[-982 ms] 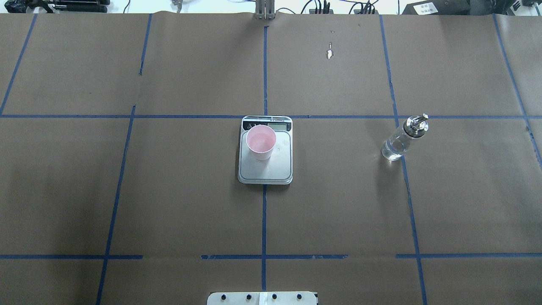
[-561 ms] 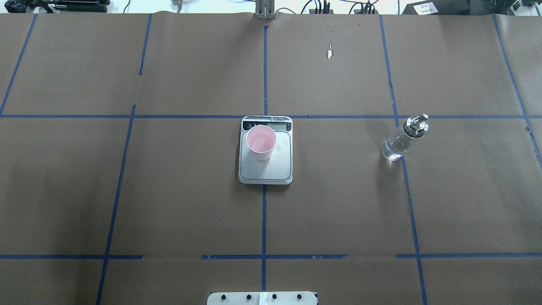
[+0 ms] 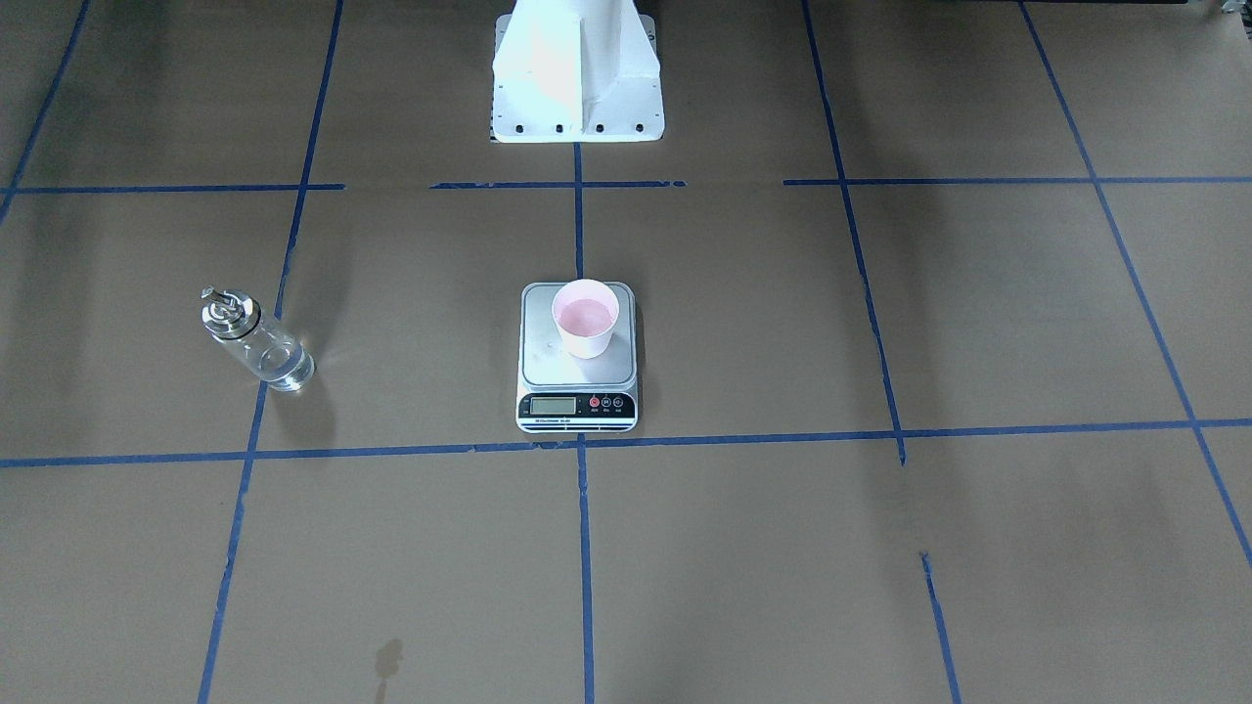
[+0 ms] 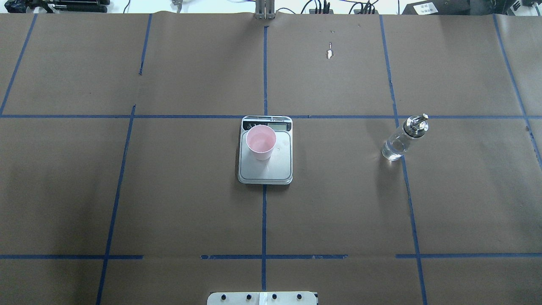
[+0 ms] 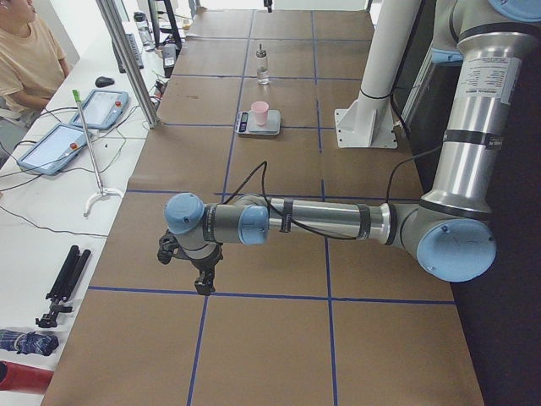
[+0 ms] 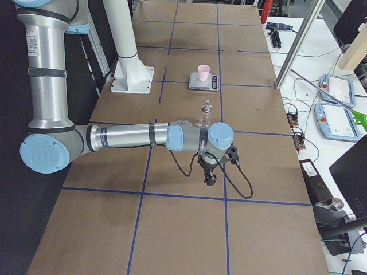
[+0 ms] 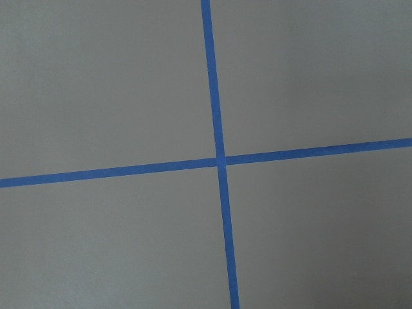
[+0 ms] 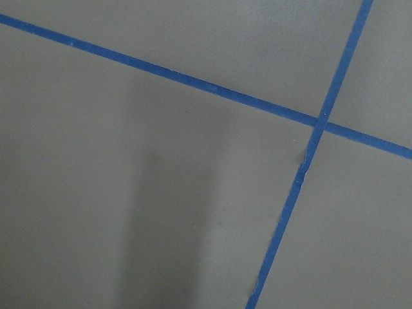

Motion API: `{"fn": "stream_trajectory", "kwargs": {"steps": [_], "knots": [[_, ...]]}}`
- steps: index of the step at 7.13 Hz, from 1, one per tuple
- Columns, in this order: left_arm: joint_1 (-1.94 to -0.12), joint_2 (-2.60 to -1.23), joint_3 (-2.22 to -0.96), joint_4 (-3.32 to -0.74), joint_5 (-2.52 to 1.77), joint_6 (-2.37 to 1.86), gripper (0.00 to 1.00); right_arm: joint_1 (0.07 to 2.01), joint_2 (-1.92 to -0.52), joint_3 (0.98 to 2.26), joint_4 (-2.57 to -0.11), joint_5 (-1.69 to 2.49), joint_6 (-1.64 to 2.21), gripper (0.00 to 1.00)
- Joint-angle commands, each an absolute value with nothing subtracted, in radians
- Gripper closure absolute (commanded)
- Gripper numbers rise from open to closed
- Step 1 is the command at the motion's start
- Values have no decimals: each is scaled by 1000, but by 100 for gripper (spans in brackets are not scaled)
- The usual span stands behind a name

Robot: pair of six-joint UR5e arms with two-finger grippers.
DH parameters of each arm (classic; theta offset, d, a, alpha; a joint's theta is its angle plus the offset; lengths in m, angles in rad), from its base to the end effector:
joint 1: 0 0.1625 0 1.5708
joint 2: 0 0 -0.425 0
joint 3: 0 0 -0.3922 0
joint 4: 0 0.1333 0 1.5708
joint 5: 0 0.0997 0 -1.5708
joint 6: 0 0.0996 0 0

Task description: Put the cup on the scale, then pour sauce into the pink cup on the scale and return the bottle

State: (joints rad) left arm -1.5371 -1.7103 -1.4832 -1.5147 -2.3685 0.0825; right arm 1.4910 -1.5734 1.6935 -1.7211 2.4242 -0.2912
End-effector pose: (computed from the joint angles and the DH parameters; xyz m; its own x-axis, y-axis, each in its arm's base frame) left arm -0.0434 -0.5520 0.6330 0.6929 0.1028 -0.7137 -0.0911 0.9943 0.0548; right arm 0.0193 -0.4890 0.6090 0.6066 -0.3145 0.7301 0.2650 0.9459 0.1873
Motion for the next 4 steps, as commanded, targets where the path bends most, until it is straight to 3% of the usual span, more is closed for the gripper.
{"fn": "stream_trajectory", "kwargs": {"steps": [1,4], "knots": [[-1537,-1710,-1483,-1516,-2368,83,0,1491,-1572,1697,-1723,2427,-290,0],[-1537,-1713,-1493,-1516,-2367,81,0,1491,-1574,1701,-1721,2454,-290,0]]}}
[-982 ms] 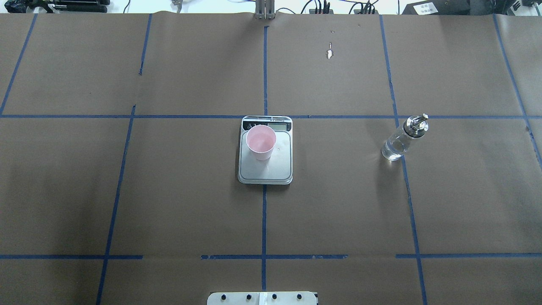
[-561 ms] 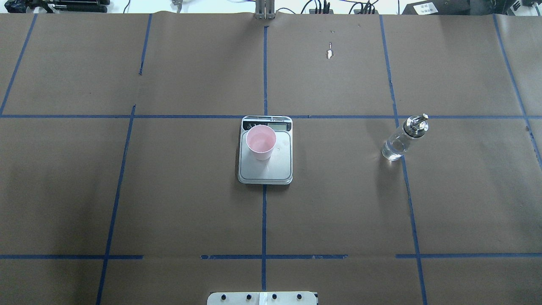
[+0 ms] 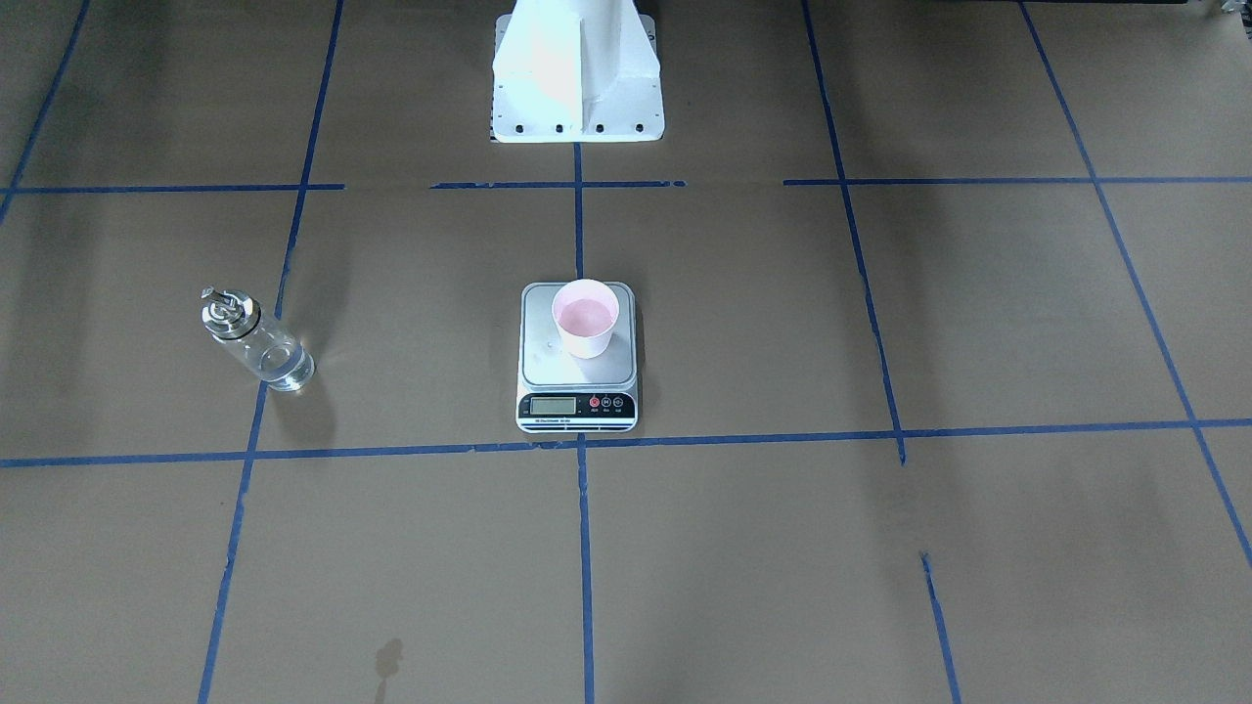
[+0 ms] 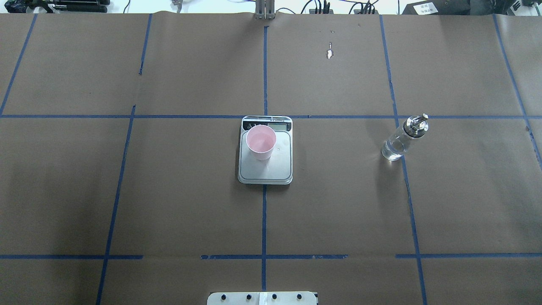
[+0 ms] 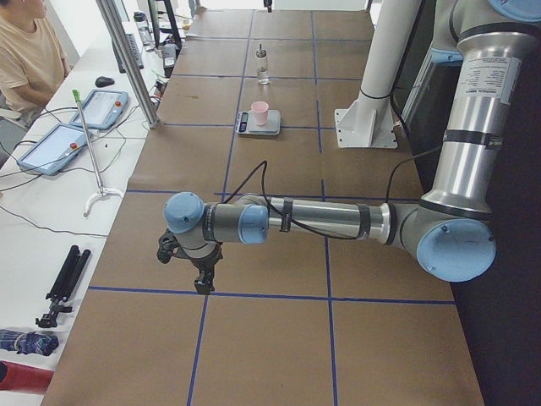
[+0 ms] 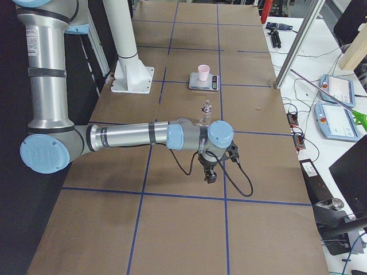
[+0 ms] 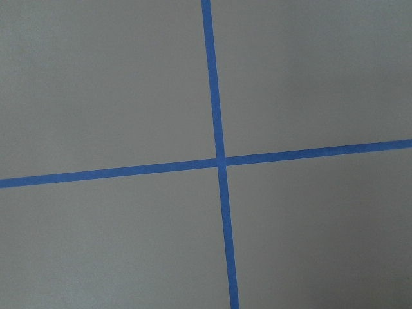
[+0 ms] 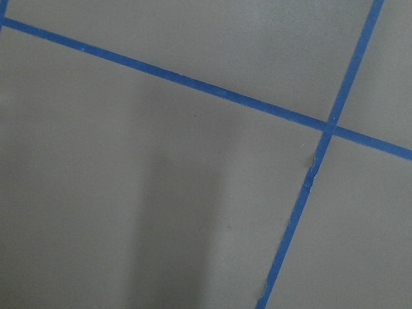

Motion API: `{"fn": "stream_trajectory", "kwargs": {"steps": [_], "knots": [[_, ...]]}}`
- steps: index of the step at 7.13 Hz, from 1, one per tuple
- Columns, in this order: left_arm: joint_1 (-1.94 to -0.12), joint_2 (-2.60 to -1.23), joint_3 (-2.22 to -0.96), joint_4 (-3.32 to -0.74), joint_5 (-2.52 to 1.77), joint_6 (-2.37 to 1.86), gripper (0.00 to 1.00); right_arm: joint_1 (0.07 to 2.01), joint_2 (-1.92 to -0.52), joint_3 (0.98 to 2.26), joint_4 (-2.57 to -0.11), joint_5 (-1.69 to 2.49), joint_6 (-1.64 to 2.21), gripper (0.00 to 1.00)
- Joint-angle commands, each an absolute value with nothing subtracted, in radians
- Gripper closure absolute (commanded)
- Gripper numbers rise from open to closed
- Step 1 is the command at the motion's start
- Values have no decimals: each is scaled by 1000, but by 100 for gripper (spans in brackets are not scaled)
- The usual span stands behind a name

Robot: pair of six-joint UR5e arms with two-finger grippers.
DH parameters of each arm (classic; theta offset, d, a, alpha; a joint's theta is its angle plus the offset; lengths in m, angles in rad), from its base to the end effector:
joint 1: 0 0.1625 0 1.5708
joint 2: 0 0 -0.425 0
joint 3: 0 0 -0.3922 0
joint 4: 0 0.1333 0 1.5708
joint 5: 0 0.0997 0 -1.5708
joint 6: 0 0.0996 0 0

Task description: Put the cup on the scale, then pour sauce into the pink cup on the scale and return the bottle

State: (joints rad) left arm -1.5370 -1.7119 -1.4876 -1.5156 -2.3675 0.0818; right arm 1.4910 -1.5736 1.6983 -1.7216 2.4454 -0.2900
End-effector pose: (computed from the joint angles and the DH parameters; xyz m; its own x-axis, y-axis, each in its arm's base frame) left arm -0.0434 -0.5530 0.6299 0.6935 0.1071 -0.7124 -0.0908 0.9940 0.0611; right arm 0.0180 -0.4889 0.6052 0.5913 -0.3148 0.7425 0.2596 0.9460 0.1943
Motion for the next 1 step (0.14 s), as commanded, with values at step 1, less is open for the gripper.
{"fn": "stream_trajectory", "kwargs": {"steps": [1], "knots": [[-1537,-1724,-1496,-1511,-2365,80,0,1491,-1572,1709,-1721,2454,-290,0]]}}
